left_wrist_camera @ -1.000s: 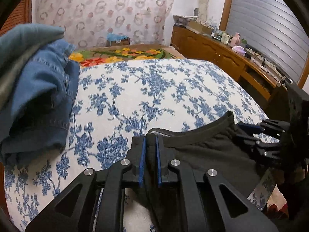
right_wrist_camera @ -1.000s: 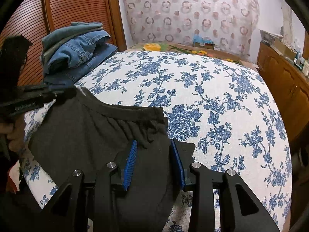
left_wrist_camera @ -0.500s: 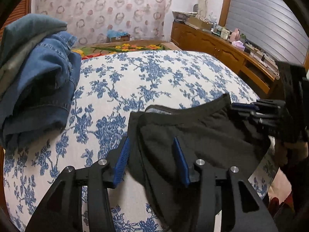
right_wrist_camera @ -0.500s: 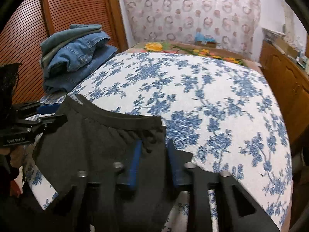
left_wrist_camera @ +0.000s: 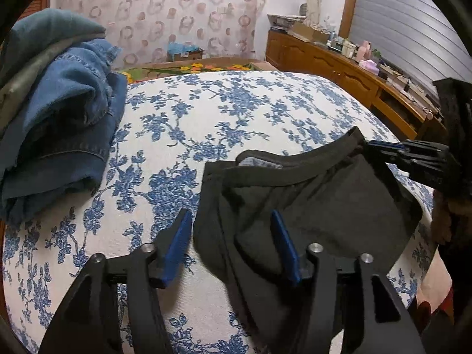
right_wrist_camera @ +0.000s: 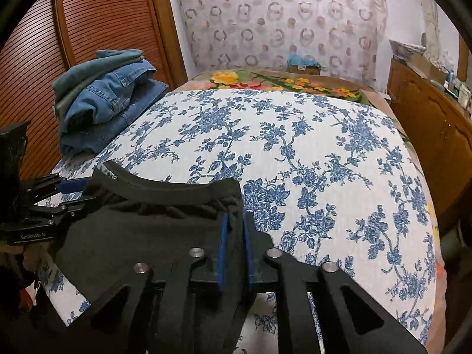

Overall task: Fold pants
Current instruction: 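Close both tools on the waistband of the folded black shorts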

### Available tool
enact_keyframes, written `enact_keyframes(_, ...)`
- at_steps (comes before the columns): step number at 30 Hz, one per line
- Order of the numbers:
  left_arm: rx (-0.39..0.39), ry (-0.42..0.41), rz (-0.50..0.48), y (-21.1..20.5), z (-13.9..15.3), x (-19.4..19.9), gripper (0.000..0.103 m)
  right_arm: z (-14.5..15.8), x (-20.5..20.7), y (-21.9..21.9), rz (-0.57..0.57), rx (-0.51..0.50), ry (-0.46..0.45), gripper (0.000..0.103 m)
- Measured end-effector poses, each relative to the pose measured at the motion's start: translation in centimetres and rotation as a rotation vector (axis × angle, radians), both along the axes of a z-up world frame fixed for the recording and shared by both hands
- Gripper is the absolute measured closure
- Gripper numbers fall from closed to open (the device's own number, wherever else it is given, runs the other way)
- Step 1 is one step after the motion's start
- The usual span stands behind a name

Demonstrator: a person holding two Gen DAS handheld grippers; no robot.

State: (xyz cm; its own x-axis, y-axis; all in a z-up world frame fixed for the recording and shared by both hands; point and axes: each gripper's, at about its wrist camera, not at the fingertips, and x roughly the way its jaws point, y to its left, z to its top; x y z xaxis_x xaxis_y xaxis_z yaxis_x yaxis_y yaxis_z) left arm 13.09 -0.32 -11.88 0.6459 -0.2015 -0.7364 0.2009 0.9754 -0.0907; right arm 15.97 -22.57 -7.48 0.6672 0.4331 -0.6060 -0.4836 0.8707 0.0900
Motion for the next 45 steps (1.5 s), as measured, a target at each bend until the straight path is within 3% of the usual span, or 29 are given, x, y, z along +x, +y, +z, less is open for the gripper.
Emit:
enact_keyframes(2,-0.005,0.0,0.004,0.2,-0.1,0.0,0.041,0.2,-0.4,-0.2,-0.011,-0.009,-0.001,0.074)
enact_keyframes(7,-0.009,-0.002,0.007,0.4,-0.2,0.1,0.04,0.3,-1.7,-1.3,-0.017,0.0,0.013,0.06)
enact_keyframes(16,-0.016,-0.008,0.007,0.5,-0.3,0.0,0.04,-0.6,-3.1,-3.0,-0.017,0.006,0.048,0.045)
enact_keyframes(34,-0.045,0.002,0.01,0.6,-0.4,0.0,0.038,-1.1,-1.7,-1.2,0.03,0.038,0.087,0.044)
enact_keyframes(45,-0.091,0.03,0.016,0.9,-0.3,1.1,0.041,-1.6,-1.8,0.2,0.024,-0.017,0.028,0.056)
